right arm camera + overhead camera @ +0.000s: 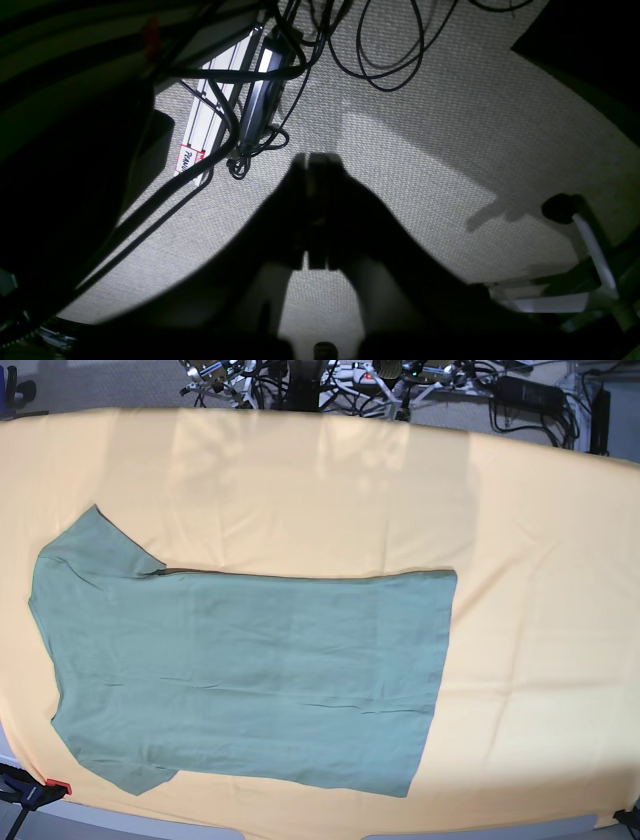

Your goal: Fold the T-shirt properly

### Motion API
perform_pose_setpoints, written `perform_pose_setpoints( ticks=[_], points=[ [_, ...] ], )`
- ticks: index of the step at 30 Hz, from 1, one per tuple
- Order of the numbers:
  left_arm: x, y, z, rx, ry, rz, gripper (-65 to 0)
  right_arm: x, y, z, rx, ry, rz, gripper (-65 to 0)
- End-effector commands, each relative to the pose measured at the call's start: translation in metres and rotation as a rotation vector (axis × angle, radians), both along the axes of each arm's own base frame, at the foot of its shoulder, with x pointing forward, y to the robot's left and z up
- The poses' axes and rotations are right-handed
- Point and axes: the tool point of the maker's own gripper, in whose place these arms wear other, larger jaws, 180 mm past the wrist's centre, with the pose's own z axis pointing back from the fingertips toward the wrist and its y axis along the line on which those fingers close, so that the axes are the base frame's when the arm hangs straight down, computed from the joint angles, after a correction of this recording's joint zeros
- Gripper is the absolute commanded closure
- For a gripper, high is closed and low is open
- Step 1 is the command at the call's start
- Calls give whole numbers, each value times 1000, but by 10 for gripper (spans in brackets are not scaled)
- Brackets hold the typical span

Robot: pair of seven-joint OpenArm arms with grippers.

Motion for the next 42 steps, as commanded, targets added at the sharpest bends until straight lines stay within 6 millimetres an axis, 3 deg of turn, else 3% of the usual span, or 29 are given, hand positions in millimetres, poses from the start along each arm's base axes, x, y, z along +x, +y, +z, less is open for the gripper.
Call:
perform_pose_setpoints(
  ticks=[1, 25, 34, 42],
  points=[
    [2, -2, 1, -9, -5, -4, 0, 3, -1, 0, 1, -11, 1, 0],
    [1, 5, 1, -14, -1, -12, 0, -4, 11, 1, 67, 22, 22, 0],
    [6, -5, 3, -62, -5, -22, 0, -16, 32, 4, 184, 92, 54, 0],
    [-5, 3, 2, -46, 49, -31, 0, -14, 25, 4, 159, 87, 63, 0]
  ],
)
